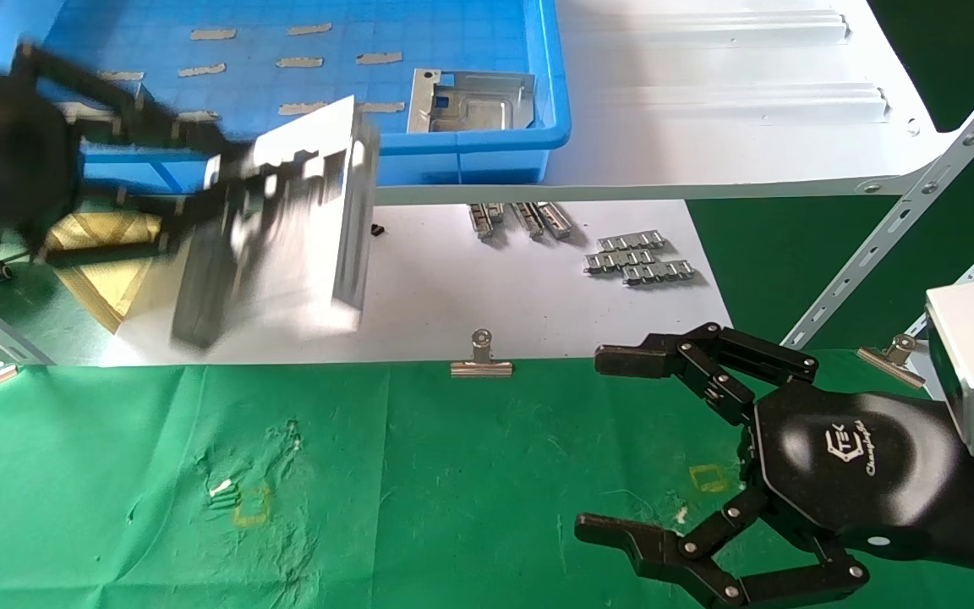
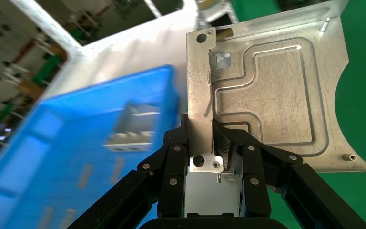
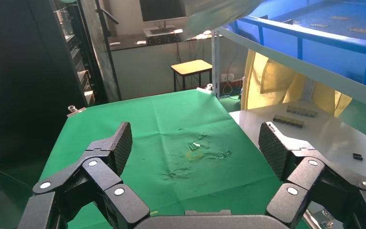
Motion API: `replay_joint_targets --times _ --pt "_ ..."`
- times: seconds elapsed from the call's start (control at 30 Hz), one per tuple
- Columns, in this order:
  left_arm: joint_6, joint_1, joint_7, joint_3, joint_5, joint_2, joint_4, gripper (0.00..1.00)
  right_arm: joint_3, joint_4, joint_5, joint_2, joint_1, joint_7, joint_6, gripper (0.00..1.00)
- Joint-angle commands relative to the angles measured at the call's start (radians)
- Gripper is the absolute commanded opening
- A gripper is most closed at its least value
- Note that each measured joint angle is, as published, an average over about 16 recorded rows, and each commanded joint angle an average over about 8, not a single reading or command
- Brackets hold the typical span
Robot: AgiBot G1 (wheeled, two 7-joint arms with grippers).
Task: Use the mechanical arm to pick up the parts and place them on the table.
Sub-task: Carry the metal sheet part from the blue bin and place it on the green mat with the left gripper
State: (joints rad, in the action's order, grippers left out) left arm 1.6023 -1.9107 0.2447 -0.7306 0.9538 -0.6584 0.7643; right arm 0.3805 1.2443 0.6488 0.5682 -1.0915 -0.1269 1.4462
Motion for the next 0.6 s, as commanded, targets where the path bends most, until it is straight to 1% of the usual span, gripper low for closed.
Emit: replay_joint_targets --times 0.03,0.13,0.27,0.43,0.6 --pt "-0.003 0.031 -0.020 -0.034 -0.052 0.046 0.075 0.00 0.000 0.000 0.000 0.000 0.000 0.000 0.000 1.00" --pt "-0.004 0.051 -0.043 -0.099 -0.071 0.090 0.132 0.00 0.000 0.000 0.000 0.000 0.000 0.000 0.000 1.00" --pt "-0.006 0.069 -0.059 -0.196 -0.055 0.126 0.157 0.00 0.000 0.000 0.000 0.000 0.000 0.000 0.000 1.00" --pt "-0.013 0.091 -0.031 -0.303 -0.009 0.135 0.104 0.00 0.000 0.000 0.000 0.000 0.000 0.000 0.000 1.00" --pt "-0.046 0.123 0.047 -0.364 0.037 0.110 0.017 0.00 0.000 0.000 0.000 0.000 0.000 0.000 0.000 1.00"
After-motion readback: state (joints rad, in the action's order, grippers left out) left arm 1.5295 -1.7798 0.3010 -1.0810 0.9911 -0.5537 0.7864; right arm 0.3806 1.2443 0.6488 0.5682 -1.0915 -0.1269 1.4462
